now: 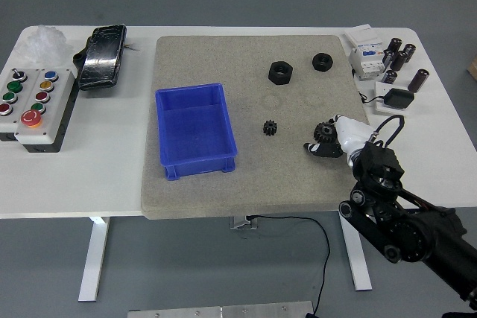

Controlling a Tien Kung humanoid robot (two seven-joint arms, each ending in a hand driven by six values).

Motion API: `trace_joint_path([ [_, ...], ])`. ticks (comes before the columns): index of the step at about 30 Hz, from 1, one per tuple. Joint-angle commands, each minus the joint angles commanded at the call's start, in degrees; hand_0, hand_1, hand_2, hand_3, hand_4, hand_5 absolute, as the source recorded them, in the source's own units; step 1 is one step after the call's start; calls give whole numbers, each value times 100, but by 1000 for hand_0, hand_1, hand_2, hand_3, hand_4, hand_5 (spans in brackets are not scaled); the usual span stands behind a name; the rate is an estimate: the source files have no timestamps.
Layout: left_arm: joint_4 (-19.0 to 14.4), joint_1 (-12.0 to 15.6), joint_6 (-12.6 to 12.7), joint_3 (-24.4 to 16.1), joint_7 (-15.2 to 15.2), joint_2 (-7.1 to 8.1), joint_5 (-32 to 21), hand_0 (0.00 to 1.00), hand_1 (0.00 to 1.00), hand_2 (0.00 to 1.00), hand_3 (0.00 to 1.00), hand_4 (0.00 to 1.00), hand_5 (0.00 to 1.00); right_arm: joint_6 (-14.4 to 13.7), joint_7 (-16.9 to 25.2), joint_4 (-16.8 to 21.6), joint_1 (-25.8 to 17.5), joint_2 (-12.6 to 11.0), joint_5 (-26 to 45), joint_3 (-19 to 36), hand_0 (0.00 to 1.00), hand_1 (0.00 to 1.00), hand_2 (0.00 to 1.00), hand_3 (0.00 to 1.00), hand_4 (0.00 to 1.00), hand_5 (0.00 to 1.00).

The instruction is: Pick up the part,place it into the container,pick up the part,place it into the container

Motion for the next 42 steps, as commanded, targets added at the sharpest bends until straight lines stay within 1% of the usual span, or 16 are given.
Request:
trace_joint_path([
  [3, 0, -2, 0, 5, -2, 0, -4, 614, 545, 550, 615, 612, 340, -63, 0, -15, 4, 4, -13, -35, 687, 682, 607, 769, 614, 158],
  [4, 0, -3, 0, 6, -2, -1, -5, 614, 545, 550, 615, 612, 342, -86, 0, -19, 5, 4, -16, -44, 630, 623, 479, 690, 483, 81],
  [9, 0, -4, 0, 9, -3, 2, -6, 614, 545, 550, 615, 612, 342, -248, 0, -52, 15, 5, 19, -90, 630, 623, 479, 690, 483, 81],
  [10, 0, -4, 0, 10, -3, 2, -8, 614, 545, 550, 615, 612, 341, -278, 0, -58, 17, 6, 27, -98, 579, 574, 382, 655, 479, 88],
  [21, 0, 1, -4, 48, -16, 0, -39, 614, 545, 550, 615, 612, 341, -575, 0, -46, 48, 16, 14, -123, 560, 554, 363, 638, 485, 105],
  [22, 0, 1, -5, 51, -17, -1, -41, 615, 545, 550, 615, 612, 341, -600, 0, -36, 57, 14, 8, -115, 520, 542, 358, 640, 482, 62],
  [27, 0, 1, -6, 52, -16, -1, -40, 615, 545, 550, 615, 612, 341, -710, 0, 38, 87, 3, -49, -51, 520, 542, 358, 640, 482, 62],
  [28, 0, 0, -5, 52, -18, 2, -41, 615, 545, 550, 615, 612, 341, -730, 0, 49, 90, 1, -54, -41, 495, 536, 353, 637, 483, 59],
  [33, 0, 0, -3, 60, -21, 7, -54, 615, 545, 550, 615, 612, 341, -814, 0, 93, 113, -2, -15, -43, 495, 536, 353, 637, 483, 59],
  [34, 0, 3, -3, 57, -17, 5, -53, 614, 545, 550, 615, 612, 341, -829, 0, 114, 127, 2, -5, -59, 468, 527, 349, 633, 483, 56],
  [39, 0, 13, 0, 40, 1, 2, -41, 614, 545, 550, 615, 612, 341, -925, 0, 301, 266, 63, 3, -245, 468, 527, 349, 633, 483, 56],
  [40, 0, 11, 0, 44, -1, 4, -45, 614, 545, 550, 615, 612, 339, -942, 0, 346, 310, 88, -2, -305, 445, 516, 342, 626, 482, 61],
  [42, 0, 5, 0, 54, -5, 10, -55, 614, 545, 550, 615, 612, 339, -970, 10, 420, 400, 145, 4, -425, 445, 516, 342, 626, 482, 61],
])
